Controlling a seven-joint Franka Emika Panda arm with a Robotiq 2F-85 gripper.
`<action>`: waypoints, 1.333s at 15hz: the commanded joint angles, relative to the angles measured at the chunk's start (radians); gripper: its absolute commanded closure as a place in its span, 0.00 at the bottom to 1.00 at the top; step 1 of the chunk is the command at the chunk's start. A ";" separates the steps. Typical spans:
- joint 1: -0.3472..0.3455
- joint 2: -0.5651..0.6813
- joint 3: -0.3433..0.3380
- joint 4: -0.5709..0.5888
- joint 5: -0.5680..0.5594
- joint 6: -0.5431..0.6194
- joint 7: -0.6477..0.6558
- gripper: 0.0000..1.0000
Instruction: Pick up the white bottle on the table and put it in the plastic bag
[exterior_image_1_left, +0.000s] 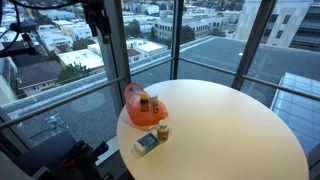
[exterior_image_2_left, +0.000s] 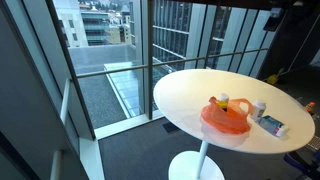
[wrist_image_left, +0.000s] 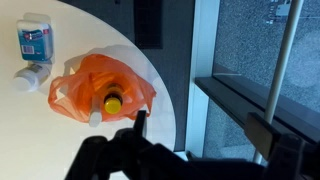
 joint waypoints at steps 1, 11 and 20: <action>-0.002 0.000 0.002 0.002 0.000 -0.001 -0.001 0.00; -0.063 0.002 0.004 0.048 -0.129 -0.008 0.091 0.00; -0.176 0.076 -0.067 0.031 -0.227 0.074 0.153 0.00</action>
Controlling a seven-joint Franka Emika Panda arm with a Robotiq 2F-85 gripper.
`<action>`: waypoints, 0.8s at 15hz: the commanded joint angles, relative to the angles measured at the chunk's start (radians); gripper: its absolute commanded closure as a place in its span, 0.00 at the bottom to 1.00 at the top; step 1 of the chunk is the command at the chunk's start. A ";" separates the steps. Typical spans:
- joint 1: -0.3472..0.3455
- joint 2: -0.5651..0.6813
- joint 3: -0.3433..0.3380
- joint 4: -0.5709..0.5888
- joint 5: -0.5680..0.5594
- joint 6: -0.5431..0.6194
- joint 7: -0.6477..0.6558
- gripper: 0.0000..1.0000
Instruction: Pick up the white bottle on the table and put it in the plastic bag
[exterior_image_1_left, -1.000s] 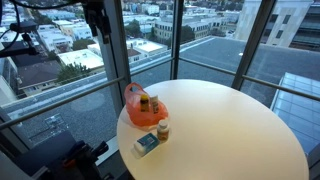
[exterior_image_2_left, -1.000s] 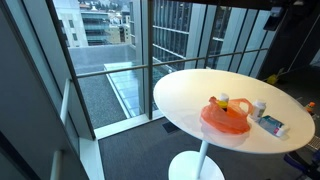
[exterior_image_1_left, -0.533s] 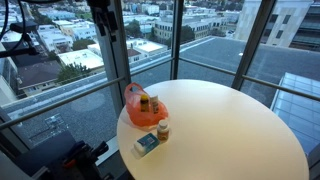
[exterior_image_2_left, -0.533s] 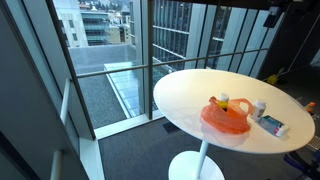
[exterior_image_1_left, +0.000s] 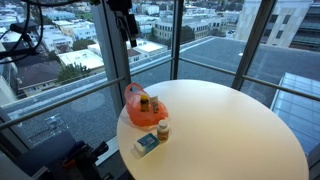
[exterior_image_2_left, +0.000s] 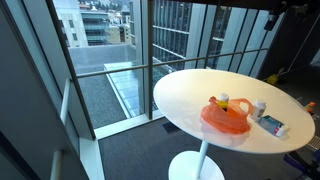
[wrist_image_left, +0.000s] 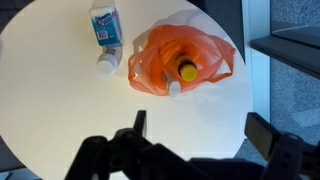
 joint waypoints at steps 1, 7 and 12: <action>-0.032 0.055 -0.038 0.001 -0.018 0.051 0.031 0.00; -0.077 0.173 -0.111 -0.005 -0.061 0.105 0.011 0.00; -0.082 0.260 -0.154 0.006 -0.096 0.092 0.013 0.00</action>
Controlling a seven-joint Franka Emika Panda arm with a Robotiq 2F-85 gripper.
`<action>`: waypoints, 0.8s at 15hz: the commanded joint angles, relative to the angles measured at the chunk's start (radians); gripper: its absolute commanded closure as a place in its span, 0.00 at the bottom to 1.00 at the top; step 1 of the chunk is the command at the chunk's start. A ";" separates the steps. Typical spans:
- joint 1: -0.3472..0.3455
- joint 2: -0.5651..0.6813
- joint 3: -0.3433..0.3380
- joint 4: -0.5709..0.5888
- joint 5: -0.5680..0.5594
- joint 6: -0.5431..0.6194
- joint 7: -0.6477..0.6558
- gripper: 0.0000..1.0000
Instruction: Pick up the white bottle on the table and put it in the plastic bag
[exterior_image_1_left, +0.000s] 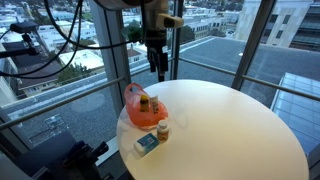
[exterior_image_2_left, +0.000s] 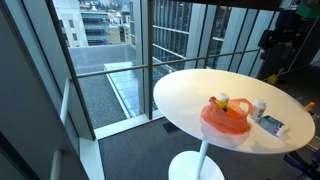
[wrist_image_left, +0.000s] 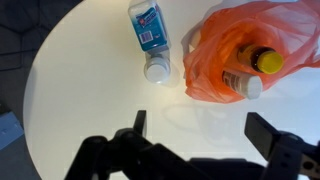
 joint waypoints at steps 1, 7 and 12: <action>0.010 0.014 -0.016 0.002 -0.003 -0.003 0.000 0.00; 0.014 0.025 -0.020 0.003 -0.003 -0.003 0.000 0.00; 0.010 0.062 -0.028 -0.022 0.000 0.061 -0.020 0.00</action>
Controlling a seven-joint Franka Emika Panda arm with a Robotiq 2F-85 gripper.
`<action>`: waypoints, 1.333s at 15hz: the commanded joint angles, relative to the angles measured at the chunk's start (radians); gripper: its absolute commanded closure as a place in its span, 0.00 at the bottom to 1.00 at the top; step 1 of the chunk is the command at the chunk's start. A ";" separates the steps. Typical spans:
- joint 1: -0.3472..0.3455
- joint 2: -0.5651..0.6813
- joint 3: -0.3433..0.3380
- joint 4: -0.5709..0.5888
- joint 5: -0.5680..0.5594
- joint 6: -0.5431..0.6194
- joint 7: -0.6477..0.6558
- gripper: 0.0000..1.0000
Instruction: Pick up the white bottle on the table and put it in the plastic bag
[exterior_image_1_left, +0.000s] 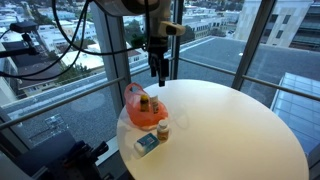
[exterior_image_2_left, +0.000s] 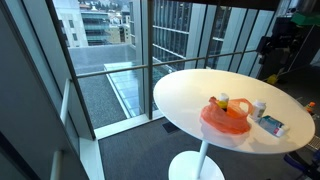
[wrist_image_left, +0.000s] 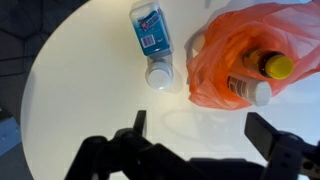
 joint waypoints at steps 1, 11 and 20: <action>0.003 0.032 -0.020 -0.031 0.002 0.078 -0.021 0.00; -0.009 0.111 -0.082 -0.219 0.005 0.393 -0.033 0.00; -0.025 0.241 -0.134 -0.244 0.027 0.525 -0.045 0.00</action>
